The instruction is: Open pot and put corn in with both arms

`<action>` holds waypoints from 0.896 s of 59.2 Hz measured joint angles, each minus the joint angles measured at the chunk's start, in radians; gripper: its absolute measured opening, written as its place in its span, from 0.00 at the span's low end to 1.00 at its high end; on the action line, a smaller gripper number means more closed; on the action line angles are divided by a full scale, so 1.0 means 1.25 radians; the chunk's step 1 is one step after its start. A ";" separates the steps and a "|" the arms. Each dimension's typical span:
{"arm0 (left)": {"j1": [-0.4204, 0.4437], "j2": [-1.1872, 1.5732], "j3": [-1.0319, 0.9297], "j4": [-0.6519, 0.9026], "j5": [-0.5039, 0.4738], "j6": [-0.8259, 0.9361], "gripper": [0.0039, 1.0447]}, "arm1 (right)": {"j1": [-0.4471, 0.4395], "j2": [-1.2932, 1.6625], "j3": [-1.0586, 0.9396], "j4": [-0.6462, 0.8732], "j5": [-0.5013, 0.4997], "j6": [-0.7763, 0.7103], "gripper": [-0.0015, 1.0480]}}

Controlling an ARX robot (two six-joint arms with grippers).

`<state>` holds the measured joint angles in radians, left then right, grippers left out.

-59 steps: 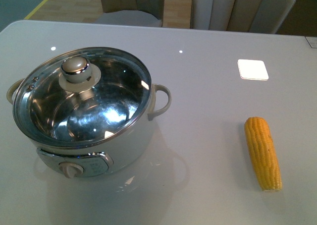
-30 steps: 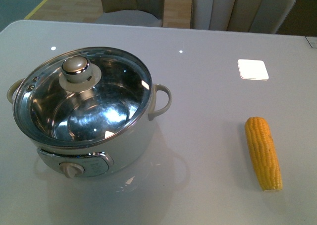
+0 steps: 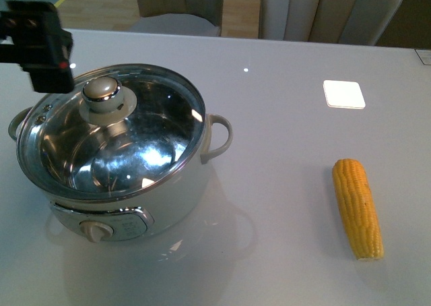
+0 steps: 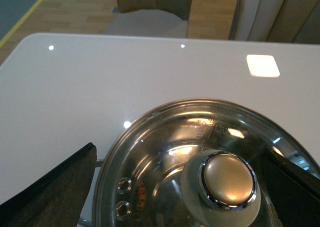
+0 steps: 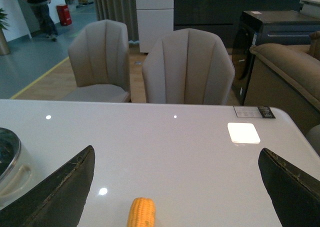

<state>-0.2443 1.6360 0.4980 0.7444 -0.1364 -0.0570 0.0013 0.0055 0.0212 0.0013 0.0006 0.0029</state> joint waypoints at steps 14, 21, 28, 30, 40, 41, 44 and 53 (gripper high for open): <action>-0.030 0.149 0.054 0.063 -0.011 0.008 0.94 | 0.000 0.000 0.000 0.000 0.000 0.000 0.92; -0.036 0.190 0.065 0.084 -0.007 0.008 0.94 | 0.000 0.000 0.000 0.000 0.000 0.000 0.92; -0.045 0.227 0.067 0.107 -0.004 0.009 0.94 | 0.000 0.000 0.000 0.000 0.000 0.000 0.92; -0.048 0.239 0.067 0.115 -0.004 0.009 0.94 | 0.000 0.000 0.000 0.000 0.000 0.000 0.92; -0.061 0.271 0.067 0.139 0.002 0.009 0.94 | 0.000 0.000 0.000 0.000 0.000 0.000 0.92; -0.061 0.272 0.067 0.140 0.002 0.009 0.94 | 0.000 0.000 0.000 0.000 0.000 0.000 0.92; -0.063 0.277 0.067 0.143 0.005 0.006 0.94 | 0.000 0.000 0.000 0.000 0.000 0.000 0.92; -0.063 0.282 0.070 0.144 0.008 0.002 0.81 | 0.000 0.000 0.000 0.000 0.000 0.000 0.92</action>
<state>-0.3229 1.9884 0.5858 0.9249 -0.1268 -0.0547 0.0013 0.0055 0.0212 0.0013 0.0006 0.0032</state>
